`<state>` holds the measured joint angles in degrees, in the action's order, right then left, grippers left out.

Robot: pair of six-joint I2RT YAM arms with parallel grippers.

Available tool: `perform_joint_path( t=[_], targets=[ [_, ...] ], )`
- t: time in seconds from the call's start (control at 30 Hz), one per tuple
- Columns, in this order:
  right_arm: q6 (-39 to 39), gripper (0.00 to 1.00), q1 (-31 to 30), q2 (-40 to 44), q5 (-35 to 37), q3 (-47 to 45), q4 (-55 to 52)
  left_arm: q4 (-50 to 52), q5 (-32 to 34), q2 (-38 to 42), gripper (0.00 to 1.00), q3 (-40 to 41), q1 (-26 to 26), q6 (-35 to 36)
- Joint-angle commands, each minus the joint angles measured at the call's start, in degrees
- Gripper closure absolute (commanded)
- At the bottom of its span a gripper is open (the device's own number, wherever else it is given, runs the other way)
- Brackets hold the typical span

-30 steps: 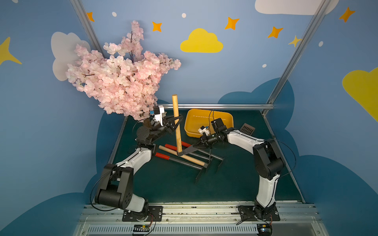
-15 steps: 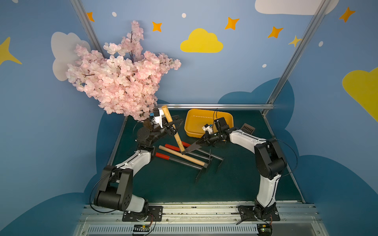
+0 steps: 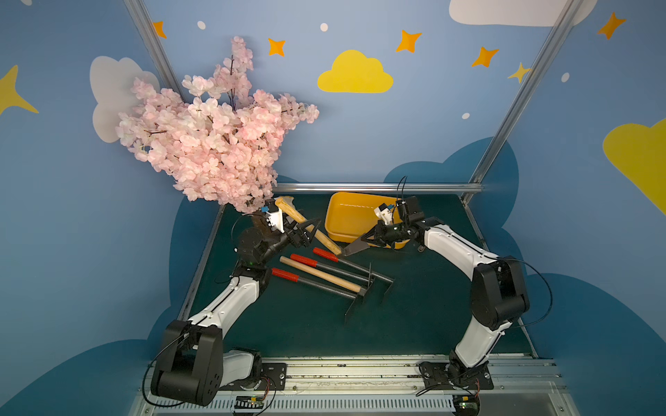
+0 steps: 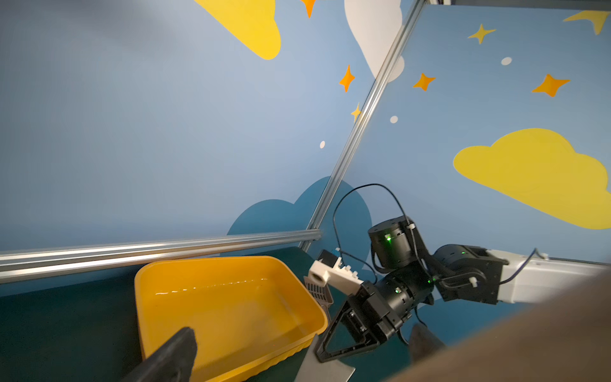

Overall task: Put the small hoe into the storage box
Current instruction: Pick up the hoe from the center of the board, then place the hoe in the storage box.

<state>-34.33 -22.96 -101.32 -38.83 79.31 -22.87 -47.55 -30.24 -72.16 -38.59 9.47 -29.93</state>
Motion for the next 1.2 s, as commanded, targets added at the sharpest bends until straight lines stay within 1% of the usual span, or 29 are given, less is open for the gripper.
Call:
perform_joint_path(
  t=[0.0,0.13,0.33,0.53,0.63,0.67,0.7,0.93,1.07,1.17],
  targets=[
    [3.93,1.00,1.20,4.37,5.97,3.92,-4.95,6.00,4.91,1.71,0.00,1.36,-0.53,2.83],
    [5.20,1.00,3.16,6.41,10.75,4.45,-6.63,7.92,7.36,2.61,0.00,2.71,-1.29,2.38],
    [7.20,1.00,5.62,7.80,16.83,6.53,-8.35,13.83,11.30,3.69,0.00,2.73,-1.56,3.63],
    [10.34,1.00,6.43,8.02,23.68,9.08,-9.38,19.85,15.55,4.61,0.00,2.42,-2.04,4.47],
    [12.13,1.00,6.43,8.33,28.07,9.95,-9.26,21.08,16.47,5.22,0.00,2.90,-2.43,4.11],
    [12.79,1.00,6.42,8.31,30.00,10.32,-9.21,21.50,18.59,5.35,0.00,3.03,-2.56,3.82],
    [13.24,1.00,6.44,8.33,31.52,10.55,-9.04,21.66,18.89,5.38,0.00,3.08,-2.70,3.72],
    [18.16,1.00,5.74,6.55,44.95,11.22,-5.90,22.98,20.26,5.92,0.00,3.26,-2.97,3.09],
    [19.71,1.00,5.08,4.74,51.11,10.54,-1.86,23.17,20.39,6.45,0.00,3.43,-2.97,3.15],
    [19.67,1.00,4.81,2.77,54.10,9.98,1.55,23.36,20.40,6.80,0.00,3.56,-2.94,3.30]
  ],
)
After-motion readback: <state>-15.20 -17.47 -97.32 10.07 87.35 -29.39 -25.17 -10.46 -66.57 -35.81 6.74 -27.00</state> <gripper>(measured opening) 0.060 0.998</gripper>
